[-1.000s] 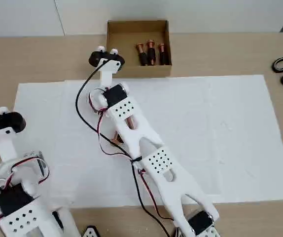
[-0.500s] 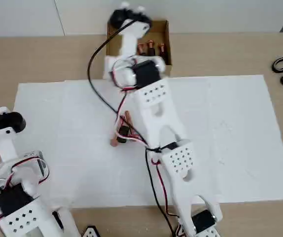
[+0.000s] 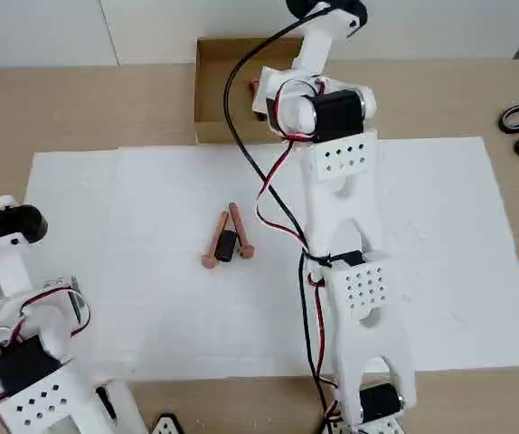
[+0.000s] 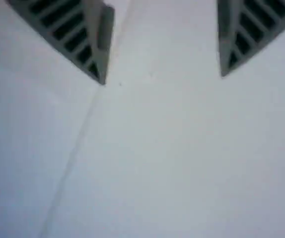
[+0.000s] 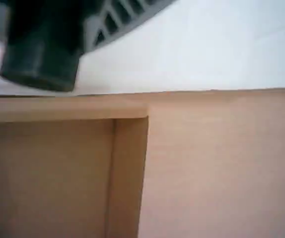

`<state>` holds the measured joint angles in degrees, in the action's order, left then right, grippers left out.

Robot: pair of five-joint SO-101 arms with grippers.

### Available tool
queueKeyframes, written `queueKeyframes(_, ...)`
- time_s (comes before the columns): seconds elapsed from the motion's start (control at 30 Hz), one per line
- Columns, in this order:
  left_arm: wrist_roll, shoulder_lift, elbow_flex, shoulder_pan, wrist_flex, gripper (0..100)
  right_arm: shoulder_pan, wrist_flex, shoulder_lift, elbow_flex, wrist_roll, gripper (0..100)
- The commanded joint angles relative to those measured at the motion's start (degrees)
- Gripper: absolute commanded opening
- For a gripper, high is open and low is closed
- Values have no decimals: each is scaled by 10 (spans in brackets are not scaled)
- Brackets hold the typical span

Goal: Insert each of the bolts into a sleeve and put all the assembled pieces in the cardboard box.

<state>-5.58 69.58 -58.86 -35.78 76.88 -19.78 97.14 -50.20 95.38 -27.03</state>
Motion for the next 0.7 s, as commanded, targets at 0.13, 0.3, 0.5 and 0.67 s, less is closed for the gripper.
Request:
queueKeyframes(0.13,-2,1,15,0,0,142,2,5,50,5,25,3)
queueKeyframes(0.3,-2,1,15,0,0,142,2,6,80,-23,25,3)
queueKeyframes(0.5,-2,1,15,0,0,142,2,0,238,-247,28,3)
queueKeyframes(0.67,-2,1,15,0,0,142,2,0,341,-452,64,3)
